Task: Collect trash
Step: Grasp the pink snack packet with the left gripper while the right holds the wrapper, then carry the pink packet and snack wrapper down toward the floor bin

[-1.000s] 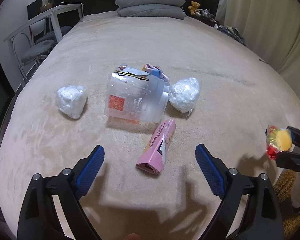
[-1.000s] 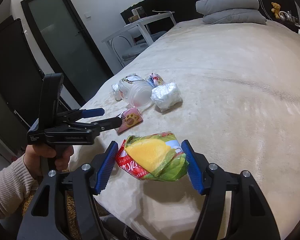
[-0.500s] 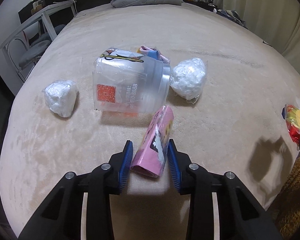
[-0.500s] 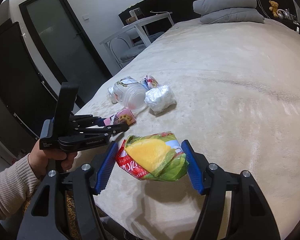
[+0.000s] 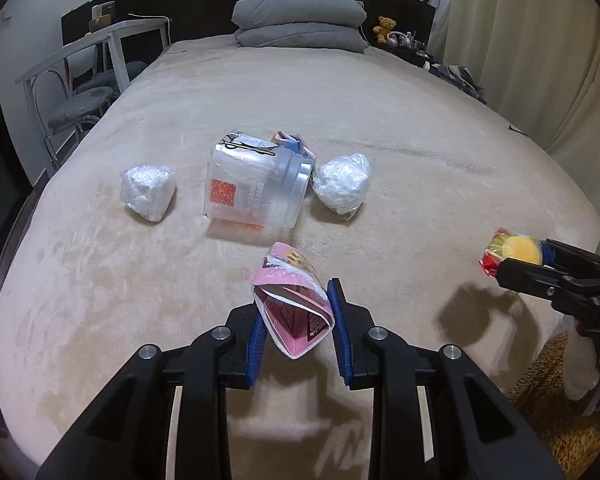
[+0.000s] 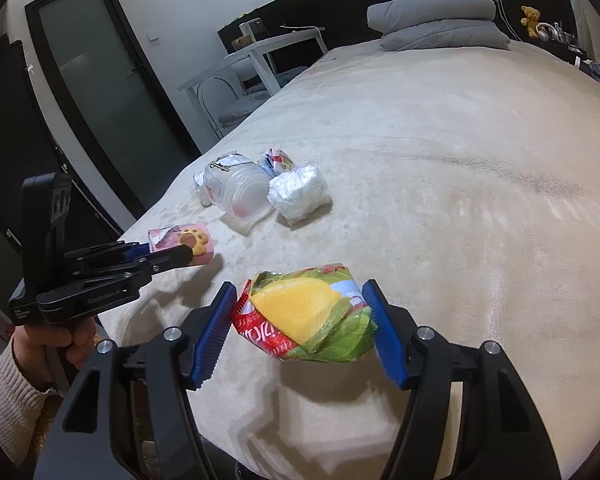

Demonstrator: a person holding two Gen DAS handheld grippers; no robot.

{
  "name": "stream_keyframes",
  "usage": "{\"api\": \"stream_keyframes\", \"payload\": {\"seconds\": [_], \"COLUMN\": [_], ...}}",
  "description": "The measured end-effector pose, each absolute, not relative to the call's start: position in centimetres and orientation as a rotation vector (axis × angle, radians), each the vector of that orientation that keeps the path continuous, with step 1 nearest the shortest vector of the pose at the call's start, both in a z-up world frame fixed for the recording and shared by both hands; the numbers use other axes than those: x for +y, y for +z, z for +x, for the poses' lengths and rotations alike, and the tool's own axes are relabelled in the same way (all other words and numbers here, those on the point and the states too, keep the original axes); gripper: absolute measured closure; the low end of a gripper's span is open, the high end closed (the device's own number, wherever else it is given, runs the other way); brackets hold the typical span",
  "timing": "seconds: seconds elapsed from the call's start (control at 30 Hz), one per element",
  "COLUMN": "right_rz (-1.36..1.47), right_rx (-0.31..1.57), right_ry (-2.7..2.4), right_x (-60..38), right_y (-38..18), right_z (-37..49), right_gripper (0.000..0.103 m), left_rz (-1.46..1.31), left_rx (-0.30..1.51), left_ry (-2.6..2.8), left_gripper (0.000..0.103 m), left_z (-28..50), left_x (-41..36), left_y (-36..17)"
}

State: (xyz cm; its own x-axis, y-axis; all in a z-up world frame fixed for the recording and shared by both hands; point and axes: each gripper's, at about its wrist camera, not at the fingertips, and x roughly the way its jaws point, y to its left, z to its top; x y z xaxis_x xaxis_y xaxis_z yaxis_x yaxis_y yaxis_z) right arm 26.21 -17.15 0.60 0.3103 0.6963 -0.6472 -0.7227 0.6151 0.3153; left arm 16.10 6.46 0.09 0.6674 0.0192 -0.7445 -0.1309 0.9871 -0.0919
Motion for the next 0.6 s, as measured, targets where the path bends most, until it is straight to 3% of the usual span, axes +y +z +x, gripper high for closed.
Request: {"api": "stream_keyframes", "payload": {"seconds": [0.6], "right_rz": [0.044], "right_rx": [0.769], "right_ry": [0.912], "right_x": [-21.2], "right_y": [0.9], "right_z": [18.7], "right_gripper": [0.039], "left_rz": [-0.203], "left_rx": [0.697], "left_ry": [0.012], "left_gripper": [0.076], "left_z": [6.2], "left_x": [1.4], "left_y": [0.4]}}
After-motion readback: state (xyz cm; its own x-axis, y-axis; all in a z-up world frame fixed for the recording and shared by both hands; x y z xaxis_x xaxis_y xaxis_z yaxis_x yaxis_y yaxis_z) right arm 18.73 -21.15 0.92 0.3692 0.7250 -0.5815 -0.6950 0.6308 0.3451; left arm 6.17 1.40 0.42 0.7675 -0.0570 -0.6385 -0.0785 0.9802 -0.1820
